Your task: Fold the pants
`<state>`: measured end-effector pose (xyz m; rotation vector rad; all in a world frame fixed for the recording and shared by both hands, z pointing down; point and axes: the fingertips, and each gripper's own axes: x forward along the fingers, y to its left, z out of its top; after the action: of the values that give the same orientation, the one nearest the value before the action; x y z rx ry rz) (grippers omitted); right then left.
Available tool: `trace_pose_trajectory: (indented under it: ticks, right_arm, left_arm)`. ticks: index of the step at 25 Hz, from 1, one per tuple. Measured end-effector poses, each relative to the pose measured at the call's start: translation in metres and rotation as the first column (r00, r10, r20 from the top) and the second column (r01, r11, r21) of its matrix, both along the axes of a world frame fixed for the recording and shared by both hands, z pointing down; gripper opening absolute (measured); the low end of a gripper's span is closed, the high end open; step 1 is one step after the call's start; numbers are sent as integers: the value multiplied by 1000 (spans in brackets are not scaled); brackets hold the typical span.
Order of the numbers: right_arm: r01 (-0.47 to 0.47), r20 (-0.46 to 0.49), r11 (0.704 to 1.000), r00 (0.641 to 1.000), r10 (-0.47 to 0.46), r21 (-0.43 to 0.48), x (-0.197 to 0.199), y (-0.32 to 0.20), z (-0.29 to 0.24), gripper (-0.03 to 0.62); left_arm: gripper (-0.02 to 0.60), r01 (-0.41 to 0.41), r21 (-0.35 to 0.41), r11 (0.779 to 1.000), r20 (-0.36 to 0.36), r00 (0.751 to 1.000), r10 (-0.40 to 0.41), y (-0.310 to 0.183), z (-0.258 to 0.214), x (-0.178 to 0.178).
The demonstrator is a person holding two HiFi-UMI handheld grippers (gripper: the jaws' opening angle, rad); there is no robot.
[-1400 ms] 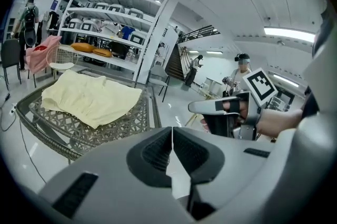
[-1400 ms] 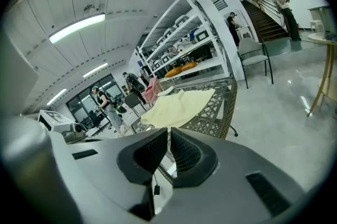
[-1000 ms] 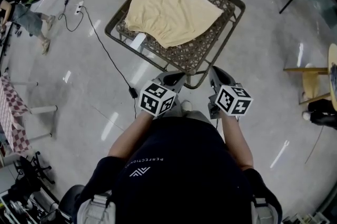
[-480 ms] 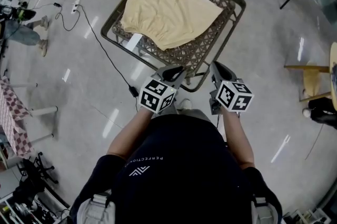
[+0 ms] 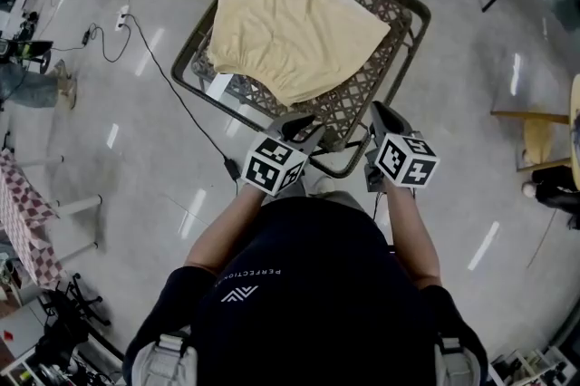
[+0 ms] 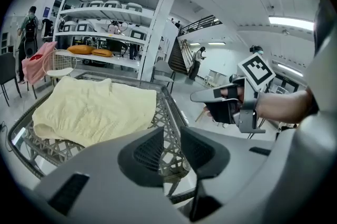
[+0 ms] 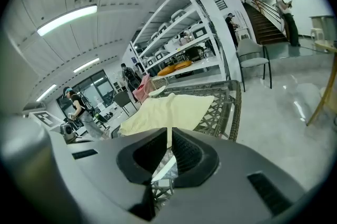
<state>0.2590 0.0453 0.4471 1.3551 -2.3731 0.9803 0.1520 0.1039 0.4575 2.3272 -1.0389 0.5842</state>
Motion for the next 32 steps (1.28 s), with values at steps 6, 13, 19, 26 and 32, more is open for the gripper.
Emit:
trace_pose_trajectory:
  ticks: [6,13,19,26,32]
  right_arm:
    - [-17,-28,999,999,16,-27,-15,-40,8,44]
    - [-57,-60,996,997,54,-61,-21,-83,19,44]
    - [-107,-77,992,992,102,-67,-28,-118,25,44]
    - [-136,-118,986,985,124,-97,-36,-147,43,44]
    - [-185,-157,976,974,166,-113,-31,-166,59,44]
  left_arm:
    - [113,-46,-60,997,35,998,48,-32,15,-21]
    - [141,-109,-118,987,69,991,118,-54,30,-32]
    - [144,-140,-157,978,71,986,153,-75,40,-47]
    - [156,-216,-222,951,75,968,238,-79,55,-49]
    - [164,-267,-253,930,75,953,293,-80,65,-50]
